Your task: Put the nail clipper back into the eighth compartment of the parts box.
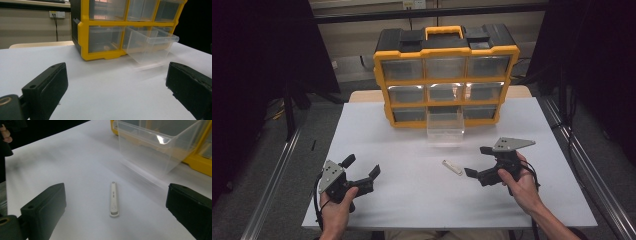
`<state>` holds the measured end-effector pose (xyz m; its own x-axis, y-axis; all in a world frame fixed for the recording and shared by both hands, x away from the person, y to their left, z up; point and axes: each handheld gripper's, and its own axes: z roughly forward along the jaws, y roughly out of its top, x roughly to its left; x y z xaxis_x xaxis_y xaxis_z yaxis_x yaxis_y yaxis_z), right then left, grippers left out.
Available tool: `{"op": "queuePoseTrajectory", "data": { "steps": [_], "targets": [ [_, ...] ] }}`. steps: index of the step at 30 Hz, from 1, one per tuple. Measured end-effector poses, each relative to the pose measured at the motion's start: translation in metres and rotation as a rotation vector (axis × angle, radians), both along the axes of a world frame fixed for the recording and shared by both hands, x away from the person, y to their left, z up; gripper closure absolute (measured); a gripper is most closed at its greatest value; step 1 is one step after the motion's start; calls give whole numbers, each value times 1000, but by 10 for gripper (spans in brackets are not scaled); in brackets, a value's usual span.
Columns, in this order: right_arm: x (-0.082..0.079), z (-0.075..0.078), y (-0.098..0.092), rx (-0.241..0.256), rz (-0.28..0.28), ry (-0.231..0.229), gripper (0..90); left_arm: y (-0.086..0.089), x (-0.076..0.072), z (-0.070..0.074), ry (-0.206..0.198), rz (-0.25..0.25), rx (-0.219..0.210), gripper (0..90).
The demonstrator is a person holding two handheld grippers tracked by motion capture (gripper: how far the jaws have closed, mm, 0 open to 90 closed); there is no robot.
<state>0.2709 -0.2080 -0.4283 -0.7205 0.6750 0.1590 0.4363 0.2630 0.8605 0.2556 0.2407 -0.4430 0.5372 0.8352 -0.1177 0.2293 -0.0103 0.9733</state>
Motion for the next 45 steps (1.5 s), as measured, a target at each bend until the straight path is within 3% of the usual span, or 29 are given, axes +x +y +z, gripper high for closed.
{"op": "queuePoseTrajectory", "data": {
  "steps": [2, 7, 9, 15, 18, 21, 23, 28, 30, 36, 41, 44, 45],
  "targets": [
    [4, 2, 5, 2, 8, 5, 27, 0, 0, 0, 0, 1, -2, 41],
    [17, 3, 19, -26, 63, 85, 32, 0, -1, 1, -3, 6, 4, 41],
    [21, 2, 24, -71, 71, 116, 32, 0, -1, 1, -2, -3, 0, 41],
    [33, 4, 34, -113, 121, 162, 34, 1, 0, 0, -10, -10, 10, 41],
    [38, 4, 40, -145, 147, 209, 39, 0, 0, 0, -5, -4, 13, 40],
    [40, 1, 48, -208, 178, 249, 45, -2, 0, 0, 1, -10, 15, 41],
    [42, -1, 51, -229, 208, 246, 42, -4, 0, -1, 3, -14, 12, 41],
    [50, 1, 57, -280, 210, 274, 46, -4, 0, -1, 4, -21, 17, 41],
    [53, 1, 60, -310, 203, 308, 45, -4, 0, -1, 4, -19, 14, 41],
    [64, 1, 69, -373, 224, 401, 122, -4, 0, -1, 11, -26, 6, 41],
    [75, -2, 75, -421, 214, 442, 192, -3, 0, -1, 12, -31, 5, 41],
    [81, -6, 76, -425, 220, 488, 255, -4, 0, -1, 13, -31, 4, 41],
    [83, -9, 76, -450, 230, 489, 277, -5, 0, -1, 13, -29, -2, 41]
  ]
}}
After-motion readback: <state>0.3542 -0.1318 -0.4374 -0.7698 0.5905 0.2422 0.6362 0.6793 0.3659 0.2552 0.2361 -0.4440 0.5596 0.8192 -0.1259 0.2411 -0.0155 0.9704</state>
